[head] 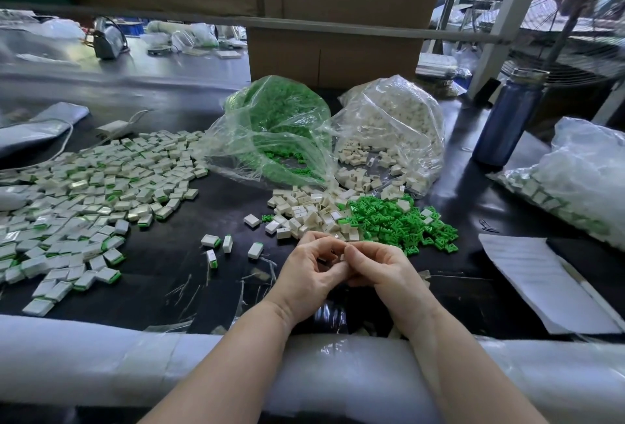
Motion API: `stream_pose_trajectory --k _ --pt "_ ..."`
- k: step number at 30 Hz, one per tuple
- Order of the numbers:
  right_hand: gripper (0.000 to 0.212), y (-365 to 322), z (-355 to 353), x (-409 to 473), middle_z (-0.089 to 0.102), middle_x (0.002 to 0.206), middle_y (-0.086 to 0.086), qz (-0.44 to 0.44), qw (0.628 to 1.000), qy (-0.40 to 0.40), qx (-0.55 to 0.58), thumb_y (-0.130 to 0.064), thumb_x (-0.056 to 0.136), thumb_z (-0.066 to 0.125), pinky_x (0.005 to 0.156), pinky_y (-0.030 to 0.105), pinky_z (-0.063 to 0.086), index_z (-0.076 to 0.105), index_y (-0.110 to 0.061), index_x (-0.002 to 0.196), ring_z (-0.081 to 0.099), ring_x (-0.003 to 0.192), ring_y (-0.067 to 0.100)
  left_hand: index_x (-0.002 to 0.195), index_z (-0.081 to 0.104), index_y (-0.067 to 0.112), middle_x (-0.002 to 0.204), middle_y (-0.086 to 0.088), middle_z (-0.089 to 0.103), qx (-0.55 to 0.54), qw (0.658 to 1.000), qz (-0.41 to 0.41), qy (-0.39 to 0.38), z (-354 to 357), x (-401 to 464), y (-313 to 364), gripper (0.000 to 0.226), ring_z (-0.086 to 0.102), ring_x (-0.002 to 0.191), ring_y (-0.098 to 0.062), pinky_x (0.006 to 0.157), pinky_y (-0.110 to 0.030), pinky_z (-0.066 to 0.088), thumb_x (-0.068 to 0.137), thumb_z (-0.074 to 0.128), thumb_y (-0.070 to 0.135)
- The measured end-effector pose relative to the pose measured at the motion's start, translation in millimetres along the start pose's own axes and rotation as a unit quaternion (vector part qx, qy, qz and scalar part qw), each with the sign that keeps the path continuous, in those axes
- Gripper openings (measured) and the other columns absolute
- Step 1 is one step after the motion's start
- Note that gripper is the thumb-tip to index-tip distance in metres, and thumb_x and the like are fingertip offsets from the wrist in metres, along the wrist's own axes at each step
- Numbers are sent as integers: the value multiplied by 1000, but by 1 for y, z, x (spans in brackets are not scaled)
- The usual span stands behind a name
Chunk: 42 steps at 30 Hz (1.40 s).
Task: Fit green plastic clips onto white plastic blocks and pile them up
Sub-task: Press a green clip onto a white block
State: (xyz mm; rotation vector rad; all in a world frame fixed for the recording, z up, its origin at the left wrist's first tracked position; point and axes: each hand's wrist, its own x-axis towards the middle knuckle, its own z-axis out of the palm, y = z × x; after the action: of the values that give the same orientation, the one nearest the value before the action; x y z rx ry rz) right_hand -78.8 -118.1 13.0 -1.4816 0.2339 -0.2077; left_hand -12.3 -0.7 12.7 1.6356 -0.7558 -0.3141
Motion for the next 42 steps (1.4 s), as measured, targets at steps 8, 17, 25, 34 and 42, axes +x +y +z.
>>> stream_pose_trajectory --k 8,17,25,34,42 --pt "14 -1 1 -2 71 70 6 3 999 -1 33 -22 75 65 57 17 52 77 -16 73 65 62 11 87 64 12 100 -3 49 33 999 7 -20 0 0 -2 13 53 80 -4 76 -9 42 82 64 0" --pt "13 0 -1 -2 69 64 8 9 998 3 55 -10 78 65 52 19 51 76 -9 73 63 55 12 88 60 14 100 -4 47 65 997 12 -42 2 -1 -2 16 51 83 -9 81 -15 42 82 61 -2" --pt "15 0 -2 -2 68 61 9 17 997 7 69 -5 81 63 52 20 51 76 -6 73 63 54 13 89 61 13 100 -8 48 83 995 17 -49 3 -1 -2 16 51 87 -14 85 -19 43 82 60 -2" --pt "19 -1 -1 -2 66 56 7 17 997 22 65 0 83 60 49 18 48 74 -4 71 60 50 10 85 58 17 100 -11 49 88 995 20 -46 3 -1 -3 20 52 86 -17 81 -22 44 82 60 -3" --pt "20 -1 -2 -1 70 73 15 19 999 12 48 -21 70 68 65 28 53 75 -5 78 64 67 21 88 60 12 101 -11 50 81 996 23 -41 2 0 -4 16 52 85 -16 83 -23 46 83 58 -4"
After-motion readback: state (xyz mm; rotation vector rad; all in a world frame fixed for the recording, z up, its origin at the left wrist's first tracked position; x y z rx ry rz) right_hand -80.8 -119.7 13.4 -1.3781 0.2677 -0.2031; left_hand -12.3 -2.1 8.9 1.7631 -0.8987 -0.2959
